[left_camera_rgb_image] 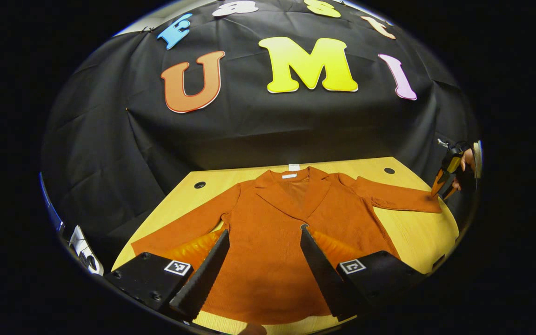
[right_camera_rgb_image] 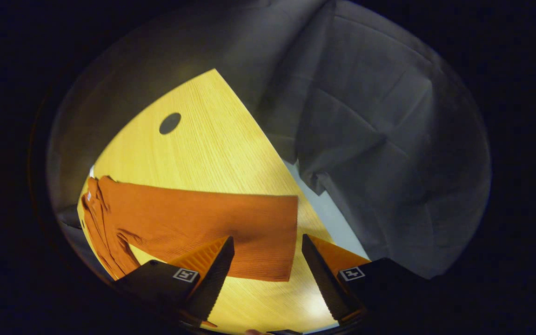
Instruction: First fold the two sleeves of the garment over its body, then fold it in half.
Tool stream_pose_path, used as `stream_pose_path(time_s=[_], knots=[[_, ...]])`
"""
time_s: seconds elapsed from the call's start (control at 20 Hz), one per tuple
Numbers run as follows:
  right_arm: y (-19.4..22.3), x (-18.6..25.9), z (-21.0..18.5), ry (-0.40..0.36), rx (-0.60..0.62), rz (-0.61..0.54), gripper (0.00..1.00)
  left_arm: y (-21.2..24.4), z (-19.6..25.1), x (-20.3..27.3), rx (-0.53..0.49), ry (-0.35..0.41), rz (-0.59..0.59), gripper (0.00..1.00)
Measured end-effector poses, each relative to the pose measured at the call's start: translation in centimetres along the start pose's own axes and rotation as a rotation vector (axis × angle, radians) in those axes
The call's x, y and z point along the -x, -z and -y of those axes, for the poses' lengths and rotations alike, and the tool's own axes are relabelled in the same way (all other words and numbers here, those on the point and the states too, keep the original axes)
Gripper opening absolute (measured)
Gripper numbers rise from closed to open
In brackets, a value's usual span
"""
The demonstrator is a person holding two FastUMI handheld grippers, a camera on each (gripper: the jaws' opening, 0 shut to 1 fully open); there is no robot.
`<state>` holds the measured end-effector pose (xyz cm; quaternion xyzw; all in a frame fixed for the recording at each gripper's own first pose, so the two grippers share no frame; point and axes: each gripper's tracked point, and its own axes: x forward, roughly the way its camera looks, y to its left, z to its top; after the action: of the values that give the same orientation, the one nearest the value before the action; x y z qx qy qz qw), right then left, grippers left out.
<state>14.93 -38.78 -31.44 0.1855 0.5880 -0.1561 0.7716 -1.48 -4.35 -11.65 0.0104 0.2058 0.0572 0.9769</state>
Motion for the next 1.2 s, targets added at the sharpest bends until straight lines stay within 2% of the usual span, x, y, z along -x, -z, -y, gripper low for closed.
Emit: stream_pose_path(time_s=[0.1, 0.15, 0.2, 0.25, 0.35, 0.5, 0.55, 0.65, 0.75, 0.95, 1.05, 1.1, 1.15, 1.2], knots=[[1.4, -0.2, -1.1, -0.042, -0.044, -0.083, 0.87, 0.4, 0.0, 0.0, -0.001, -0.008, -0.01, 0.99], [2.1, -0.3, -1.9, -0.074, -0.079, -0.128, 0.79, 0.5, -0.1, 0.1, 0.001, -0.009, -0.013, 0.99], [2.6, -0.7, -1.8, -0.073, -0.094, -0.167, 0.77, 0.6, -0.1, 0.1, 0.001, -0.011, -0.013, 0.99], [2.8, -0.7, -0.9, -0.039, -0.076, -0.19, 0.77, 0.5, -0.2, 0.3, 0.0, -0.015, -0.013, 0.99], [1.7, -1.2, 0.7, 0.002, 0.0, -0.159, 0.8, 0.7, -0.3, 0.4, -0.002, -0.021, -0.017, 0.99], [1.3, -1.9, 0.7, -0.012, -0.002, -0.149, 0.81, 1.2, -0.4, 0.3, 0.011, -0.03, -0.028, 0.99], [0.9, -1.4, 0.9, 0.002, 0.005, -0.142, 0.78, 1.4, -0.2, 0.2, 0.012, -0.033, -0.041, 0.99], [0.6, -1.8, 1.0, 0.025, 0.035, -0.146, 0.7, 1.6, 0.1, 0.4, 0.009, -0.037, -0.053, 0.99], [0.7, -2.2, 1.0, 0.051, 0.028, -0.156, 0.48, 1.2, 0.6, 0.4, 0.001, -0.035, -0.045, 0.99], [0.0, -1.7, 0.8, 0.034, -0.001, -0.152, 0.39, 1.3, 1.5, 0.6, -0.009, -0.04, -0.053, 0.99], [0.2, -2.3, 0.9, 0.033, -0.018, -0.151, 0.17, 1.1, 1.8, 0.7, -0.015, -0.044, -0.052, 0.99], [0.1, -2.3, 0.7, 0.021, -0.005, -0.148, 0.22, 0.9, 1.9, 0.8, -0.015, -0.046, -0.05, 0.99], [0.1, -2.4, 0.8, 0.02, 0.019, -0.147, 0.17, 0.7, 2.1, 0.9, -0.015, -0.049, -0.049, 0.99], [-0.4, -2.0, 0.0, -0.003, 0.002, -0.135, 0.22, 0.6, 2.4, 1.0, -0.016, -0.052, -0.044, 0.99]])
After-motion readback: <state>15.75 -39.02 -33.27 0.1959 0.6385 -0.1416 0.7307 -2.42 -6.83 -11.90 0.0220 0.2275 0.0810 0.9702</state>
